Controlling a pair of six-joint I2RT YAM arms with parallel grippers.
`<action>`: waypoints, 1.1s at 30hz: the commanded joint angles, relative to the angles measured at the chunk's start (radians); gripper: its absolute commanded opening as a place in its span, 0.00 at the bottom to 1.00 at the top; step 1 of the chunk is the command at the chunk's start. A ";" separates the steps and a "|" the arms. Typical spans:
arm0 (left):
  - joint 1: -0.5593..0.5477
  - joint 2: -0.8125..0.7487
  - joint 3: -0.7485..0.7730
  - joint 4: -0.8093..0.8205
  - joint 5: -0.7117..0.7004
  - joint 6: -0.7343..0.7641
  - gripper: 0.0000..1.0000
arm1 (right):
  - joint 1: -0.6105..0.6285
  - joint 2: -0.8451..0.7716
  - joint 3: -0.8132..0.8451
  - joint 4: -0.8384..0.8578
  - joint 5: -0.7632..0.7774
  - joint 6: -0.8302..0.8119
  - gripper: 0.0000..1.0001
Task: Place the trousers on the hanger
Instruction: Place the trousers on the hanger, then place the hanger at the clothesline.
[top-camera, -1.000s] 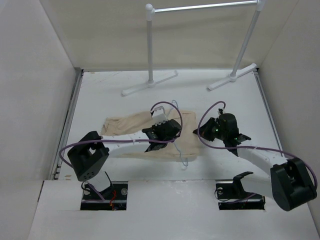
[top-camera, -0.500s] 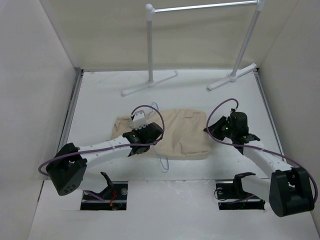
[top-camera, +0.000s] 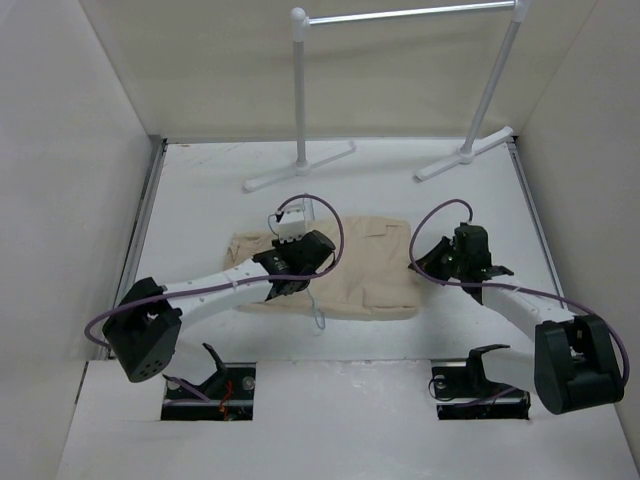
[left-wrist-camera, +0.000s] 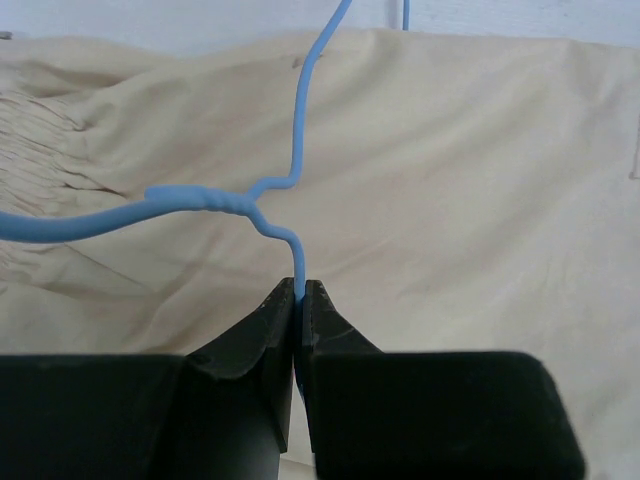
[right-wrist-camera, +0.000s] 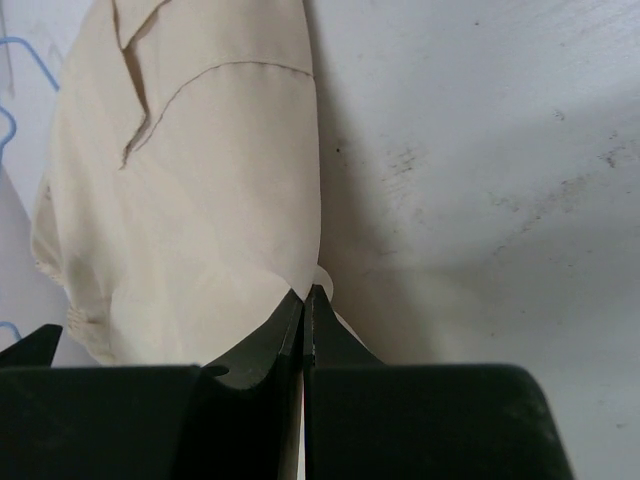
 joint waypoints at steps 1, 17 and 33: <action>0.016 -0.015 0.028 -0.009 -0.060 0.071 0.00 | 0.006 0.002 0.025 0.020 0.042 -0.010 0.04; 0.004 -0.133 0.443 -0.152 0.067 0.123 0.00 | 0.072 -0.215 0.086 -0.168 0.059 -0.025 0.54; 0.000 0.159 1.322 -0.378 0.336 0.251 0.00 | 0.461 -0.279 0.776 -0.206 -0.044 -0.183 0.70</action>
